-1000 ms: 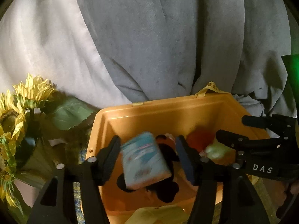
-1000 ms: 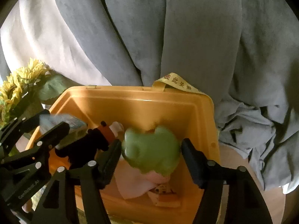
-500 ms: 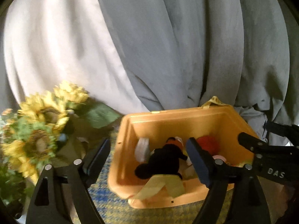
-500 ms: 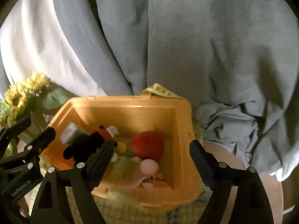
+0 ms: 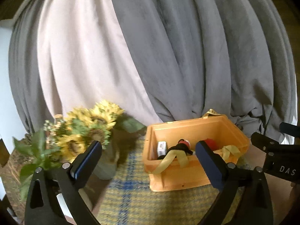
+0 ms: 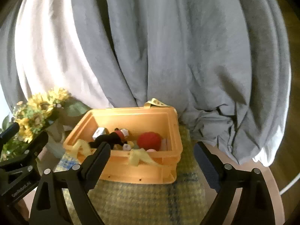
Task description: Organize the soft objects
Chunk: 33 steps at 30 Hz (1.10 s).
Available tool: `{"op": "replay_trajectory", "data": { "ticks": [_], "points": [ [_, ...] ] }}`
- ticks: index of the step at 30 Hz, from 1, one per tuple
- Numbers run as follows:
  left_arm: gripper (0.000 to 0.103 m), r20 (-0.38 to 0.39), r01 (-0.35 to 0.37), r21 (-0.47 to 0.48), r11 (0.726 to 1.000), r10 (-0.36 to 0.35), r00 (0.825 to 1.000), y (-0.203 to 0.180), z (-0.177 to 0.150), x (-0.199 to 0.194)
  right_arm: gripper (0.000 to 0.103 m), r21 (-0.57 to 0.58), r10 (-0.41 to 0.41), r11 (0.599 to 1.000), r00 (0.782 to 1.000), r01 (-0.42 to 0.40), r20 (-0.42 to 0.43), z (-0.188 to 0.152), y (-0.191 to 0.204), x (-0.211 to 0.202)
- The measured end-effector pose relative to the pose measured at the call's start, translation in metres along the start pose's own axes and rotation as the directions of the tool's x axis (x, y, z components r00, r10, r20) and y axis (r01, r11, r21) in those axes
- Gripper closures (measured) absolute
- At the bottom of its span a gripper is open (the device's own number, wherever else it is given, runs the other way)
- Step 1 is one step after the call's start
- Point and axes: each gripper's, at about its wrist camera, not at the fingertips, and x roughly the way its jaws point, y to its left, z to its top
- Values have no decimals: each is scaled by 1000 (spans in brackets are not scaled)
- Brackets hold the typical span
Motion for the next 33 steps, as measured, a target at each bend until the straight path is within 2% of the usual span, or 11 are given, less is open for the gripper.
{"op": "replay_trajectory", "data": {
  "ticks": [5,16,22,27,33],
  "points": [
    [0,30,15,-4,1000,-15,999,14,-10,-35,9,28,-3,1000,1000,3,24,-17,11,-38],
    [0,28,113,6,994,-113,993,28,-33,-100,9,59,-56,997,996,51,75,-50,19,-113],
    [0,49,113,-20,993,-112,993,28,-44,-141,9,25,-80,997,991,77,110,-64,22,-155],
    [0,58,129,-56,990,-126,990,29,-53,-178,9,16,-67,998,990,65,121,-79,18,-189],
    [0,76,128,-53,990,-124,989,27,-65,-219,5,27,-52,998,990,49,129,-101,11,-229]
  ]
}}
